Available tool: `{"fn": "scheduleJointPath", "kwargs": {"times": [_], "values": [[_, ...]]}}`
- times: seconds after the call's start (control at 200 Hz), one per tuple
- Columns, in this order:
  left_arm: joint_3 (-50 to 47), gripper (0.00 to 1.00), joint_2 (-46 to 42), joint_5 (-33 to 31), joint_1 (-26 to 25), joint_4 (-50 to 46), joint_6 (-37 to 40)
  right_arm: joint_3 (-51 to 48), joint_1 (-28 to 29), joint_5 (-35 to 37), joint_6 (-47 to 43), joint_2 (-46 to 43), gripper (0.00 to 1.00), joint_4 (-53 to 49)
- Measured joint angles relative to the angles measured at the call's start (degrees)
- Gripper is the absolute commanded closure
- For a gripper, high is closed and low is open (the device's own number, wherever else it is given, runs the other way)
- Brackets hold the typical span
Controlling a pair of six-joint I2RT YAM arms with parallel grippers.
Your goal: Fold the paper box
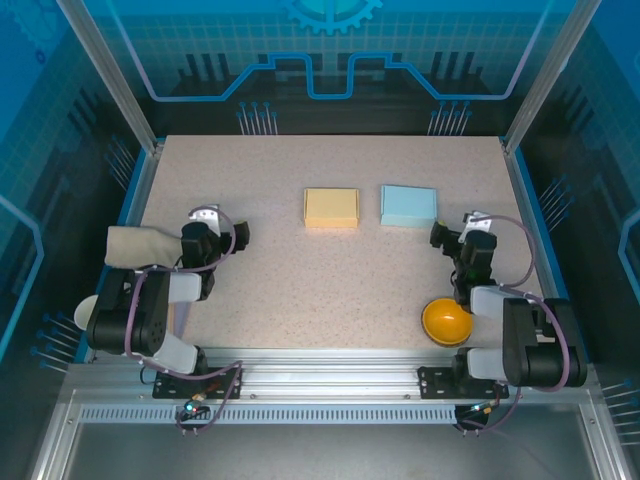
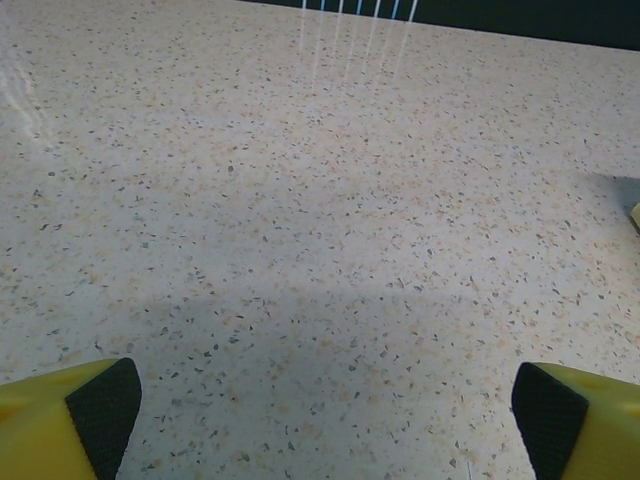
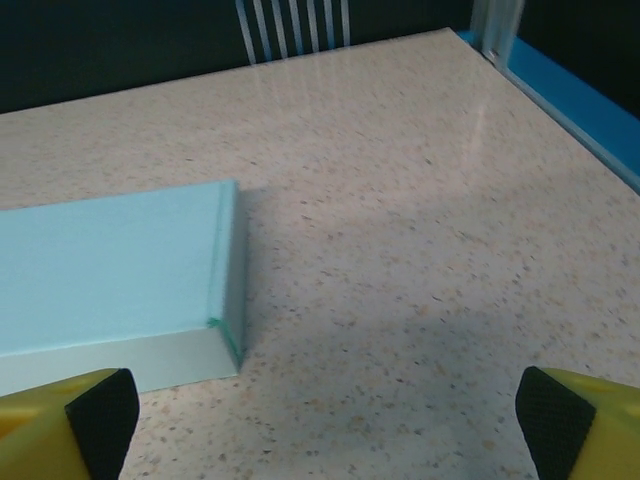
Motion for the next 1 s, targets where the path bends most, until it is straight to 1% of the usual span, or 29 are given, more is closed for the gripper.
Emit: {"fn": "scheduleJointPath", "kwargs": {"times": [0.165,0.315,0.42,0.56,0.66,0.76,1.0], "values": [[0.0,0.01,0.0,0.4,-0.2,0.0,0.1,-4.3,3.5,-2.1,-4.6,2.3,0.0,8.0],[0.0,0.01,0.0,0.3,-0.6,0.0,1.0,-4.7,3.7,-5.1,-7.5,3.5,0.0,12.0],[0.0,0.01,0.0,0.3,-1.0,0.0,1.1,-4.3,3.7,-7.6,-9.3,6.6,0.0,14.6],[0.0,0.01,0.0,0.2,-1.0,0.0,1.3,-2.8,3.7,-8.8,-10.1,7.7,0.0,12.6],[0.0,0.01,0.0,0.2,-1.1,0.0,1.3,2.8,3.7,-8.3,-10.1,8.5,0.0,6.8],[0.0,0.01,0.0,0.2,-1.1,0.0,1.3,7.0,4.3,-8.3,-10.5,9.1,0.0,4.3],[0.0,0.01,0.0,0.2,-1.1,0.0,1.3,7.6,4.7,-8.3,-10.7,9.1,0.0,0.8]]}}
